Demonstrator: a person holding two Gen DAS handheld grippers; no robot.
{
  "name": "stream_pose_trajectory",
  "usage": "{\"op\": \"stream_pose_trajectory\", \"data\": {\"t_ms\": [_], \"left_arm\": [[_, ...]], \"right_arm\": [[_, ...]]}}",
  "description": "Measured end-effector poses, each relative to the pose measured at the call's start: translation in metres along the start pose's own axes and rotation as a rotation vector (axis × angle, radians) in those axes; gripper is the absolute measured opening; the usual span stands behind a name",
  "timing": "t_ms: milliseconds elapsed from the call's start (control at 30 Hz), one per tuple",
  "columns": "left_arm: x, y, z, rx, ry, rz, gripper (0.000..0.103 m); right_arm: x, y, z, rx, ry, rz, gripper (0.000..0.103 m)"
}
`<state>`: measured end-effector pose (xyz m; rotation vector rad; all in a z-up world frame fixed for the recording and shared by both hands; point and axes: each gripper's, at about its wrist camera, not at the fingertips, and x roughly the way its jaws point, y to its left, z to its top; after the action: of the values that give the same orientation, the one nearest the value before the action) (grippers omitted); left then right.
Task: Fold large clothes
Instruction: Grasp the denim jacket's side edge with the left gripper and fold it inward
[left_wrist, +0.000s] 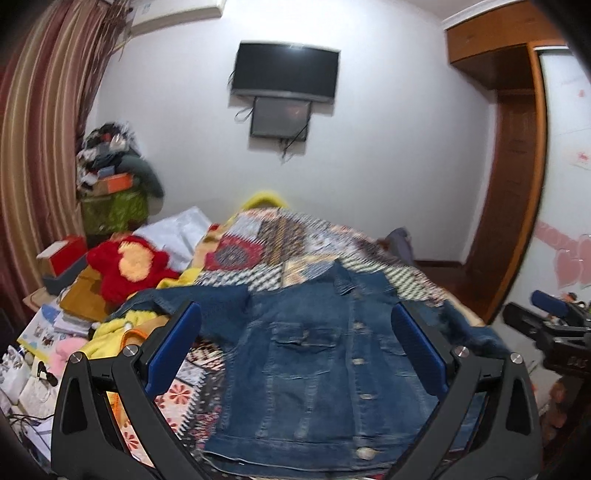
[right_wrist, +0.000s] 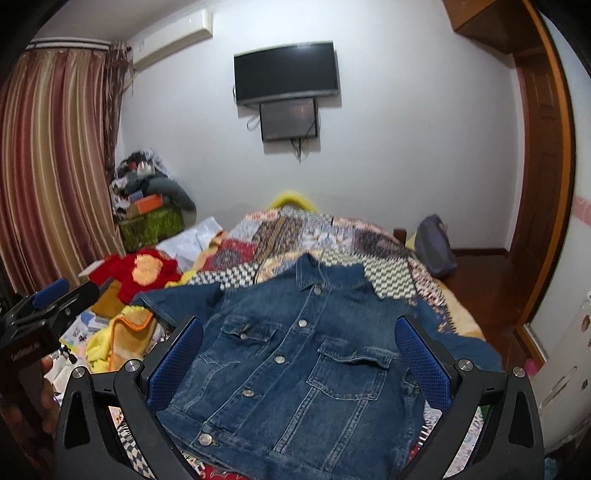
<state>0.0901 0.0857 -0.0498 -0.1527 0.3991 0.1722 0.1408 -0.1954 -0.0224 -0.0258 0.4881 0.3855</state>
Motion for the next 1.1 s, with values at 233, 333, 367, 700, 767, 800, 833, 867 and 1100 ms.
{"op": "stream_pose_trajectory", "data": {"t_ms": [233, 333, 367, 700, 767, 800, 833, 867, 1100], "left_arm": [[0.089, 0.063, -0.005, -0.058, 0.141, 0.120, 0.103], [0.128, 0.090, -0.009, -0.085, 0.204, 0.149, 0.103], [0.141, 0.099, -0.011, -0.094, 0.225, 0.161, 0.103], [0.266, 0.165, -0.052, -0.166, 0.470, 0.211, 0.103], [0.279, 0.168, -0.060, -0.186, 0.505, 0.199, 0.100], [0.289, 0.172, -0.065, -0.206, 0.530, 0.187, 0.093], [0.295, 0.174, -0.068, -0.226, 0.545, 0.172, 0.085], [0.301, 0.178, -0.070, -0.257, 0.559, 0.149, 0.082], [0.323, 0.207, -0.076, -0.431, 0.552, 0.138, 0.055]], "right_arm": [[0.082, -0.006, 0.017, 0.000, 0.080, 0.031, 0.103], [0.116, -0.005, 0.025, -0.021, 0.099, 0.024, 0.103], [0.127, -0.004, 0.028, -0.036, 0.106, 0.019, 0.103], [0.247, 0.011, 0.015, -0.169, 0.311, 0.052, 0.103], [0.263, 0.012, 0.005, -0.175, 0.358, 0.069, 0.103], [0.272, 0.013, 0.001, -0.176, 0.388, 0.079, 0.103], [0.278, 0.013, -0.003, -0.176, 0.410, 0.089, 0.103], [0.285, 0.013, -0.006, -0.175, 0.433, 0.104, 0.103], [0.321, 0.011, -0.022, -0.194, 0.525, 0.119, 0.103]]}}
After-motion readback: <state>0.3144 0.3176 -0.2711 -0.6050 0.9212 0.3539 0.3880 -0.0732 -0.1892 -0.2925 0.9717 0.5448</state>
